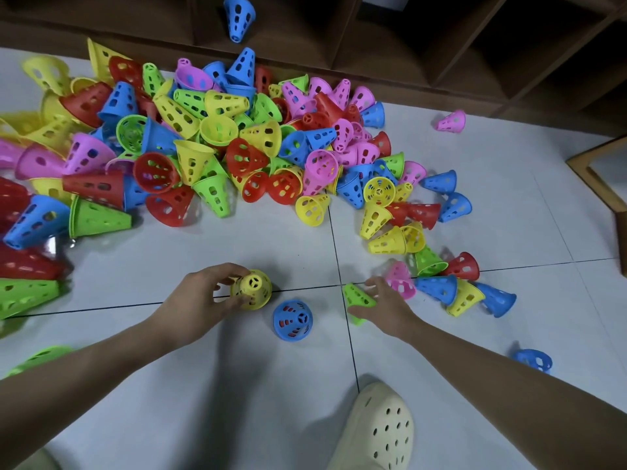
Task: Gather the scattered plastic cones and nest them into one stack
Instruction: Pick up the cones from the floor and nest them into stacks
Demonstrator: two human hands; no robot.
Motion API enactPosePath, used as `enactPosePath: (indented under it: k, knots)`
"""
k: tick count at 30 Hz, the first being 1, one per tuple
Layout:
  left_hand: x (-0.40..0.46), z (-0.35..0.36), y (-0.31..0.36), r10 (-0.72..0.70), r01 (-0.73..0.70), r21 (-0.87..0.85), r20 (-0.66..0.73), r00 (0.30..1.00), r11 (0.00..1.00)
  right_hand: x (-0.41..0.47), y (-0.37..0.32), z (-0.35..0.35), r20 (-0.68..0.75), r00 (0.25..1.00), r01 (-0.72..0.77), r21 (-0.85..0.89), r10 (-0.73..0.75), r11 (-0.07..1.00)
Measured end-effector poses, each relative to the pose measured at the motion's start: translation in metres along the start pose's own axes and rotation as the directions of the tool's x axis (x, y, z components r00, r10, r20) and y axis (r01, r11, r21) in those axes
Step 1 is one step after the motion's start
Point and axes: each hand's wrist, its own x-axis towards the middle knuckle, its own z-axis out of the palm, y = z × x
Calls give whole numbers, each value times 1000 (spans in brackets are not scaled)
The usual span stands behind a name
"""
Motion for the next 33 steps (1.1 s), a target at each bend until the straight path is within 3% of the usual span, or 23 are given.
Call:
enactPosePath:
  k: [6, 11, 14, 17, 20, 24, 28, 33]
  knots:
    - [-7, 1, -7, -20, 20, 18, 8, 1000, 1000, -5, -5, 4, 88, 996, 22, -35, -19, 999]
    - [-16, -2, -12, -38, 37, 14, 31, 999, 999, -15, -36, 2, -43, 999, 18, 91, -14, 996]
    - [-25, -2, -12, -40, 41, -18, 52, 998, 999, -31, -60, 2, -63, 998, 20, 263, -3, 965]
    - [-31, -2, -11, -36, 38, -21, 81, 996, 999, -53, -83, 3, -65, 987, 158, 432, -144, 888]
    - [-33, -1, -13, -50, 52, -18, 98, 994, 998, -71, -97, 5, -76, 930, 363, 345, -359, 866]
    - [-36, -2, -15, -86, 89, -32, 90, 992, 996, -78, -98, 19, 1, 831, 554, 89, -556, 828]
    - [-42, -14, -19, -110, 112, -23, 64, 992, 993, -75, -91, 32, 84, 781, 622, -8, -619, 783]
    - [-57, -54, -36, -146, 150, 108, -39, 988, 983, -72, -106, 37, 82, 759, 648, -9, -645, 762]
